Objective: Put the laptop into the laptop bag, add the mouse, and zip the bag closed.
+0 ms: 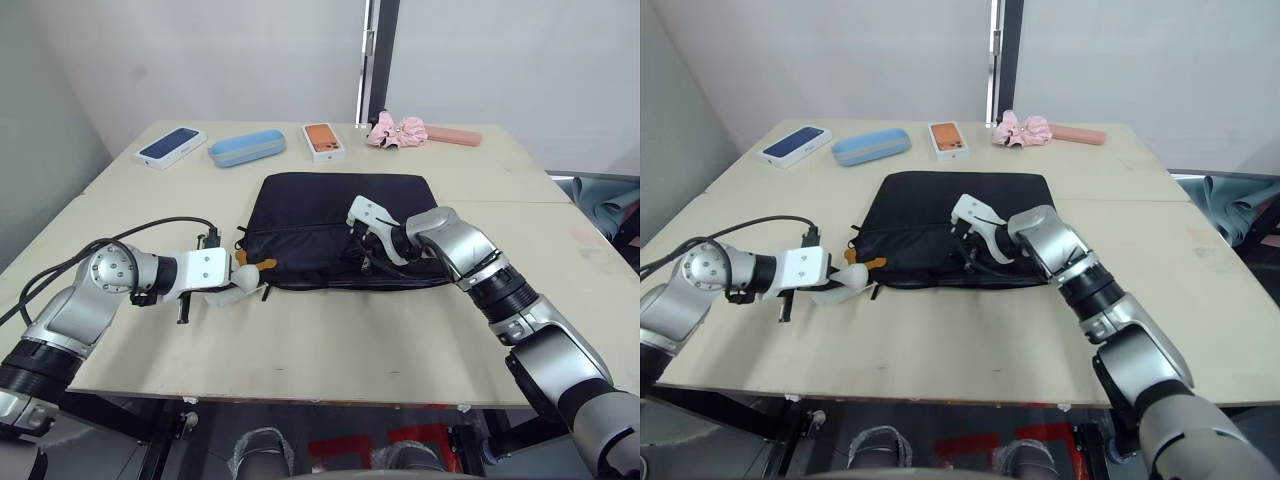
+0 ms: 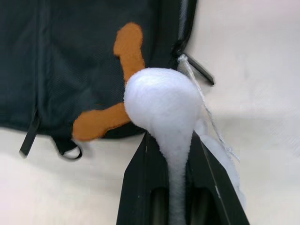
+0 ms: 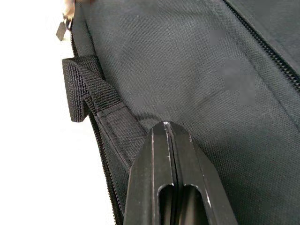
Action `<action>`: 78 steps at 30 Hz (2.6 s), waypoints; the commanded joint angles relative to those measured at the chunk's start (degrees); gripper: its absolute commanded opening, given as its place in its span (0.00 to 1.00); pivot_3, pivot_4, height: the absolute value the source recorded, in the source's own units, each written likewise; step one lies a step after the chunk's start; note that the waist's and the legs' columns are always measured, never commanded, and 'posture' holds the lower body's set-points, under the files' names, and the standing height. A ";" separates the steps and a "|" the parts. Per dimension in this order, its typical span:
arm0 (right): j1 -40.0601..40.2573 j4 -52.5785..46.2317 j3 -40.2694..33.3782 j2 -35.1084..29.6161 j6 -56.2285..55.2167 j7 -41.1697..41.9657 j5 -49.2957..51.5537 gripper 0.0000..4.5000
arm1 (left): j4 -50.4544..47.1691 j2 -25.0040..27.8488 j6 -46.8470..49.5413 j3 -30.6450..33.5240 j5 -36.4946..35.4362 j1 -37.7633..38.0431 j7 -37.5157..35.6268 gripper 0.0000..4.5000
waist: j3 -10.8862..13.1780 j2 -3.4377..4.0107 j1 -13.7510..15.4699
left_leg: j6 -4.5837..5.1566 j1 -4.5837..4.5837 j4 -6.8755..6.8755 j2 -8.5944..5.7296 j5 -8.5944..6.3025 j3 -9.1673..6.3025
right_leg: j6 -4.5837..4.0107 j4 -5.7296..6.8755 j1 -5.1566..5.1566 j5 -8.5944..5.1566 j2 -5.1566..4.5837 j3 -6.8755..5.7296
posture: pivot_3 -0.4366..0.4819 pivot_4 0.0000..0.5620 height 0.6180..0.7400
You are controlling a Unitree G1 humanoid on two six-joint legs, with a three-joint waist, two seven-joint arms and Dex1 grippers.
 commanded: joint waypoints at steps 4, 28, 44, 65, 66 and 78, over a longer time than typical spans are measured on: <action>-3.49 1.52 -4.18 1.52 1.52 -0.47 2.08 0.00 | -4.27 -0.78 2.43 1.82 -3.39 1.07 -1.13 0.01 | 0.02 0.01 0.00 | -0.01 0.00 0.01 0.01 0.00 0.03 | 0.00 0.07 -0.04 0.00 0.00 0.02 | 0.48 0.27 1.00; -5.61 16.70 2.15 5.27 -8.66 -1.13 -7.21 0.00 | -18.90 -4.65 10.15 -2.19 -7.09 -5.88 -5.48 0.01 | 0.03 -0.01 -0.04 | -0.11 0.11 0.29 0.07 0.00 0.10 | -0.10 0.71 -0.16 -0.06 -0.01 0.13 | 0.48 0.27 1.00; -6.06 17.08 1.42 6.90 -7.82 -0.95 -7.82 0.00 | -11.75 -21.02 -5.74 -15.11 0.16 -13.61 -4.43 0.01 | 0.04 0.00 -0.51 | -0.10 0.02 0.44 0.10 0.00 0.15 | -0.09 0.68 -0.21 -0.07 0.03 0.23 | 0.48 0.27 1.00; -6.21 16.01 0.31 6.78 -7.16 -0.95 -7.69 0.00 | -10.88 -17.92 1.54 -15.39 2.10 -13.93 -7.13 0.66 | 0.06 0.04 -0.49 | -0.08 0.02 0.42 0.10 0.00 0.20 | -0.11 0.67 -0.25 -0.08 0.02 0.26 | 0.48 0.27 1.00; -6.15 15.64 0.29 6.60 -7.10 -0.84 -7.66 0.00 | -11.81 -17.55 2.40 -14.83 1.41 -13.58 -7.01 0.75 | 0.06 0.04 -0.49 | -0.08 0.02 0.43 0.09 0.00 0.21 | -0.11 0.67 -0.24 -0.08 0.02 0.27 | 0.48 0.27 1.00; -5.38 8.44 -1.77 3.34 -3.99 -1.10 -6.46 0.00 | -16.12 -12.16 6.89 -6.37 -8.25 -11.91 -9.31 0.82 | 0.15 0.17 0.19 | -0.09 -0.11 0.35 0.09 0.00 0.26 | -0.11 0.62 -0.41 -0.08 0.04 0.29 | 0.48 0.27 1.00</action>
